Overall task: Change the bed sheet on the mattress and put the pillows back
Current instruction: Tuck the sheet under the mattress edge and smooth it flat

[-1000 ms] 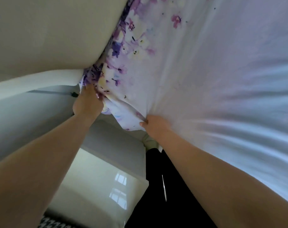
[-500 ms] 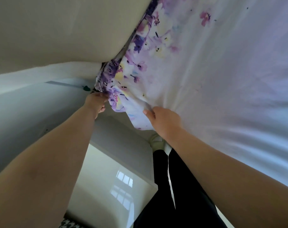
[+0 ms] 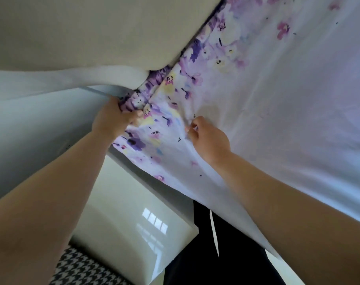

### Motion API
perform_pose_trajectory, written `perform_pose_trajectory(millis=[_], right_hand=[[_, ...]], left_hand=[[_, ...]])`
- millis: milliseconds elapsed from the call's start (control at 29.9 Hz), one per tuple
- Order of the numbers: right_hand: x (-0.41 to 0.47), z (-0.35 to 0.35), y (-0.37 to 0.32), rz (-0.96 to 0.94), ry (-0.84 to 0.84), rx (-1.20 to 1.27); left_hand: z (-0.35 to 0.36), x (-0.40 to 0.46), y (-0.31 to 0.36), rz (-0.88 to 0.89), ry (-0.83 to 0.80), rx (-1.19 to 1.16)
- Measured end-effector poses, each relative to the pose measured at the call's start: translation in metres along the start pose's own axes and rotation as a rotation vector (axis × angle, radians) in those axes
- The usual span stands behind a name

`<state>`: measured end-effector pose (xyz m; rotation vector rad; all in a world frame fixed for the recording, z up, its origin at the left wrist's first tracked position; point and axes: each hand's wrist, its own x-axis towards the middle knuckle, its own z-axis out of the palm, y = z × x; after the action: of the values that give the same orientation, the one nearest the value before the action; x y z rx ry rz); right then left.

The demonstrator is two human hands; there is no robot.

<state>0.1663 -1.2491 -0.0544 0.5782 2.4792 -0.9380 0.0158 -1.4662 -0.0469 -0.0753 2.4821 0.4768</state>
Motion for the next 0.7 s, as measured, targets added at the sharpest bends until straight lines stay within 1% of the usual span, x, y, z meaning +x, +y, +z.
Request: perform_pose_trajectory(millis=[67,100,134,167,201,234,267,301,334,368,401,435,468,502,535,602,635,669,702], right_hand=[[0.003,0.001,-0.002,-0.038,-0.017,-0.026],[0.004,0.002,-0.003,-0.047,-0.035,-0.041],[0.005,0.003,-0.002,-0.057,-0.049,-0.055],[0.006,0.004,-0.003,-0.07,-0.06,-0.07],[0.006,0.004,-0.005,-0.084,-0.066,-0.084],[0.006,0.003,-0.007,-0.097,-0.075,-0.096],[0.006,0.002,-0.008,-0.12,-0.081,-0.098],[0.008,0.002,-0.009,-0.144,-0.092,-0.087],[0.009,0.001,-0.01,-0.167,-0.1,-0.072],[0.007,0.0,-0.011,-0.197,-0.097,-0.062],[0.005,-0.001,-0.01,-0.269,-0.044,-0.078],[0.006,0.0,-0.007,-0.365,0.04,-0.141],[0.007,0.002,-0.003,-0.451,0.108,-0.237],[0.009,0.003,0.001,-0.507,0.106,-0.355],[0.013,0.002,0.005,-0.525,0.004,-0.479],[0.023,0.001,0.011,-0.519,-0.214,-0.679],[0.029,0.001,0.013,-0.516,-0.265,-0.745],[0.035,0.001,0.014,-0.512,-0.299,-0.798],[0.04,0.002,0.013,-0.524,-0.325,-0.823]], left_hand=[[-0.009,-0.003,-0.001,-0.046,-0.116,0.146],[-0.014,-0.004,-0.003,-0.111,-0.163,0.072],[-0.018,-0.007,-0.004,-0.202,-0.256,-0.129],[-0.022,-0.011,-0.007,-0.296,-0.386,-0.387],[-0.027,-0.015,-0.011,-0.346,-0.513,-0.584],[-0.03,-0.016,-0.016,-0.351,-0.598,-0.704],[-0.034,-0.017,-0.018,-0.344,-0.635,-0.742],[-0.035,-0.016,-0.017,-0.323,-0.61,-0.689],[-0.033,-0.01,-0.019,-0.307,-0.484,-0.552],[-0.027,-0.002,-0.02,-0.268,-0.312,-0.337],[-0.018,0.003,-0.021,-0.246,-0.148,-0.113],[-0.006,0.005,-0.021,-0.236,-0.032,0.04],[0.007,0.006,-0.021,-0.264,0.028,0.066],[0.018,0.006,-0.02,-0.329,0.066,0.016],[0.028,0.007,-0.021,-0.413,0.121,-0.038],[0.045,0.005,-0.014,-0.558,0.238,-0.06],[0.051,0.0,-0.005,-0.573,0.298,-0.082],[0.059,-0.004,0.003,-0.534,0.348,-0.151],[0.067,-0.011,0.016,-0.46,0.379,-0.272]])
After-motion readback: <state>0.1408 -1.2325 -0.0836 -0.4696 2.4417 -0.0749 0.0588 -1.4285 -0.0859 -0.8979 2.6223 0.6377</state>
